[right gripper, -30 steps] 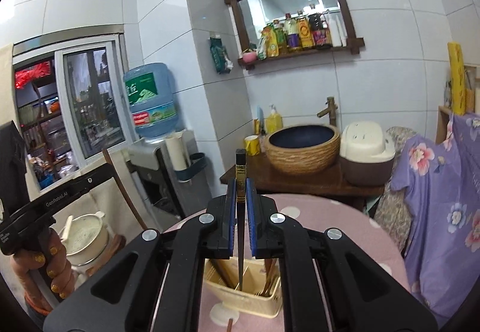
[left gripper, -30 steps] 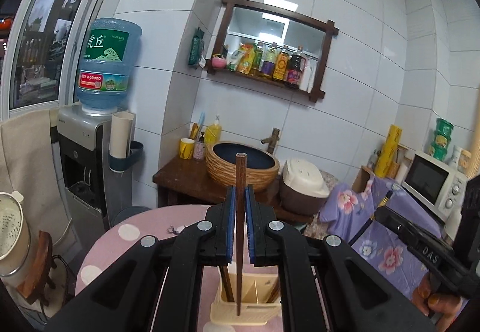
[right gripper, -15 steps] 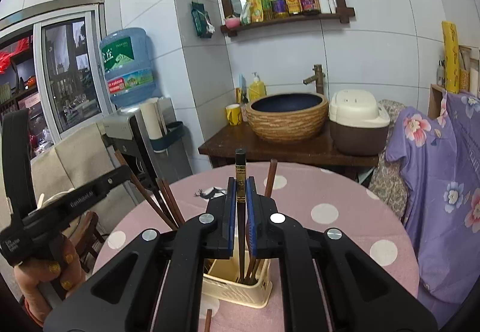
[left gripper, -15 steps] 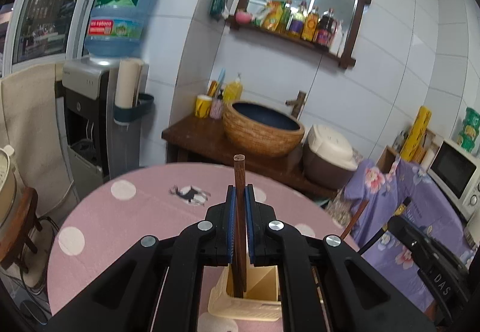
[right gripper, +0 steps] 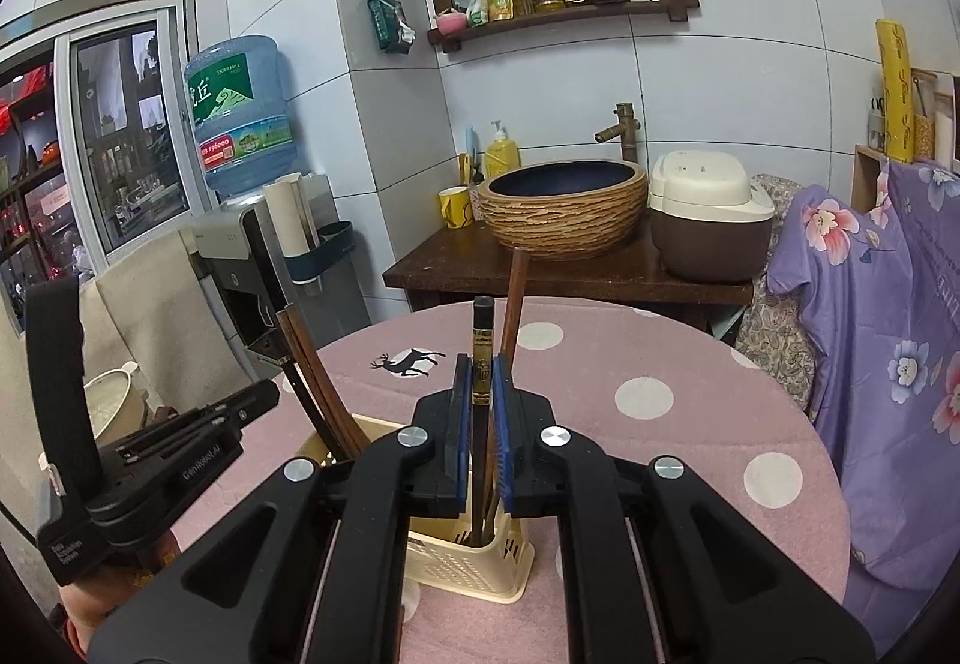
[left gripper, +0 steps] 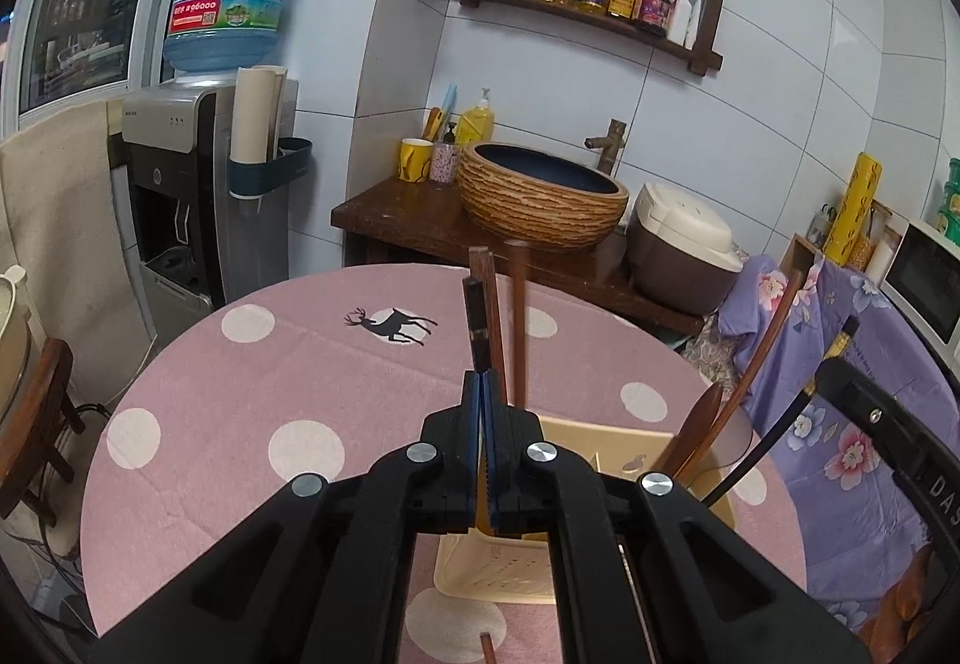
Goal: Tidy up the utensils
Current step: 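Lower both chopsticks into the holder and open both tools, then move both open tools back to the remaining spoon and chopstick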
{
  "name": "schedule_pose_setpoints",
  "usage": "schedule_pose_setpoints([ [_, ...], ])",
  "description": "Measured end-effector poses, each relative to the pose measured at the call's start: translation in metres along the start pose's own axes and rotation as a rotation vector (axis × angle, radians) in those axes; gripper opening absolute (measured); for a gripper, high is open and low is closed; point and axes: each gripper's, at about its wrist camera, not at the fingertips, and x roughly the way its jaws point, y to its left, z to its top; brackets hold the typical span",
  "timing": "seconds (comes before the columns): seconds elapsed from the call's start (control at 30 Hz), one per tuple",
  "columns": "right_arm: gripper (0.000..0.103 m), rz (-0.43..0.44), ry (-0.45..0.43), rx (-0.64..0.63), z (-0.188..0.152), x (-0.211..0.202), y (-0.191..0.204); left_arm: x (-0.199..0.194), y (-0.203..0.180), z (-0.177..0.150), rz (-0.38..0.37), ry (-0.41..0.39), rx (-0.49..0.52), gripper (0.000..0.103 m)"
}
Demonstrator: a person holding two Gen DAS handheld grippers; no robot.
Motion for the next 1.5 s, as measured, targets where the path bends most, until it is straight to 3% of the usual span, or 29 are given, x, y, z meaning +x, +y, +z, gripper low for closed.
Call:
schedule_pose_setpoints([
  [0.13, 0.009, 0.014, -0.006, -0.003, -0.003, -0.002, 0.000, 0.001, 0.001, -0.006, -0.003, 0.004, 0.012, 0.003],
  [0.2, 0.017, 0.011, -0.008, -0.007, -0.006, -0.003, -0.001, -0.001, 0.001, -0.008, -0.009, 0.008, 0.024, 0.003],
  [0.23, 0.029, 0.014, -0.012, -0.006, -0.008, -0.004, -0.002, -0.001, 0.001, -0.010, -0.011, 0.010, 0.029, 0.006],
  [0.27, 0.038, 0.021, -0.019, -0.002, -0.010, -0.006, -0.003, -0.003, 0.001, -0.012, -0.009, 0.010, 0.033, 0.012],
  [0.3, 0.039, 0.021, -0.030, 0.001, -0.012, -0.009, -0.004, -0.005, 0.002, -0.014, -0.006, 0.007, 0.035, 0.017],
  [0.37, 0.039, 0.009, -0.048, -0.011, -0.018, -0.017, -0.005, -0.012, 0.006, -0.020, -0.007, -0.005, 0.038, 0.048],
  [0.53, 0.043, 0.031, -0.042, -0.064, -0.041, -0.036, 0.000, -0.029, 0.022, -0.043, 0.024, -0.012, 0.037, 0.074],
  [0.73, 0.044, 0.138, 0.137, -0.153, -0.103, -0.028, 0.020, -0.039, 0.030, -0.092, 0.092, 0.029, 0.103, 0.092],
  [0.9, 0.044, 0.186, 0.311, -0.223, -0.167, -0.010, 0.036, -0.038, 0.049, -0.128, 0.114, 0.099, 0.081, 0.097],
  [1.07, 0.044, 0.208, 0.409, -0.203, -0.207, -0.002, 0.037, -0.039, 0.069, -0.152, 0.151, 0.159, 0.046, 0.097],
  [1.27, 0.044, 0.227, 0.456, -0.186, -0.222, 0.001, 0.037, -0.042, 0.072, -0.163, 0.167, 0.182, 0.034, 0.097],
  [1.5, 0.049, 0.185, 0.474, -0.215, -0.224, 0.010, 0.043, -0.045, 0.063, -0.168, 0.154, 0.183, 0.059, 0.097],
])
